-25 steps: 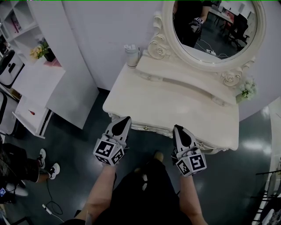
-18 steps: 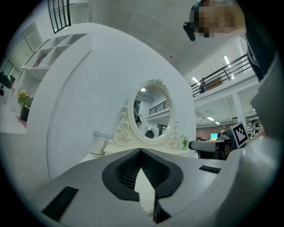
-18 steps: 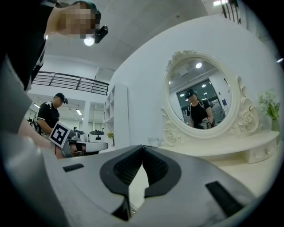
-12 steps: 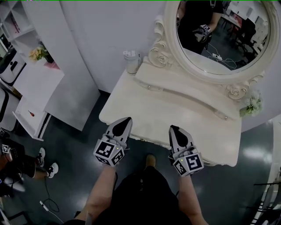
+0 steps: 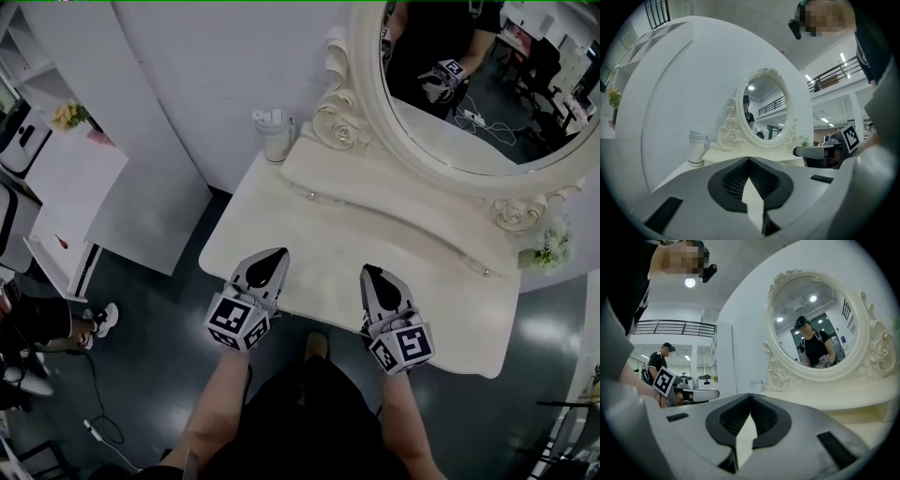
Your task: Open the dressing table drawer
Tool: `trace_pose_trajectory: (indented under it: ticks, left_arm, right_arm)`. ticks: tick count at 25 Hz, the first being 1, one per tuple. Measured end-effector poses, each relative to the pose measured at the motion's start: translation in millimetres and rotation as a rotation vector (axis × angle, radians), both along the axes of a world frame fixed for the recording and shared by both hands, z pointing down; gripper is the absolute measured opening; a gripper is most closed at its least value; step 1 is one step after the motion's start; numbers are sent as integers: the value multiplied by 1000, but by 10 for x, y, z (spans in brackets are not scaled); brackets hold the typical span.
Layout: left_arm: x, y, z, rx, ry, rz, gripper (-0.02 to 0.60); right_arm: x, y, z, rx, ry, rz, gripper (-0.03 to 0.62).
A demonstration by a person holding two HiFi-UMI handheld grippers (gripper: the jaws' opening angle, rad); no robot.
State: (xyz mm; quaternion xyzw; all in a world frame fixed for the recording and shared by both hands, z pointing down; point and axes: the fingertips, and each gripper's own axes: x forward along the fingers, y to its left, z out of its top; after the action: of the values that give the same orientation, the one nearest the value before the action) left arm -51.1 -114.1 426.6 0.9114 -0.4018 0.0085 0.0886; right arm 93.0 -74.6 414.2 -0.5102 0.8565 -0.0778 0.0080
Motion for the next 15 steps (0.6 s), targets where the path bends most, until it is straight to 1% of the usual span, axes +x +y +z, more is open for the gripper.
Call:
trace_pose_trajectory:
  ticks: [5, 15]
  left_arm:
    - [124, -229, 112, -18, -16, -7, 0]
    - [311, -575, 334, -62, -53, -36, 0]
  right_arm:
    - [69, -232, 125, -30, 0, -20, 6]
    - [76, -590, 372, -82, 3, -99, 6]
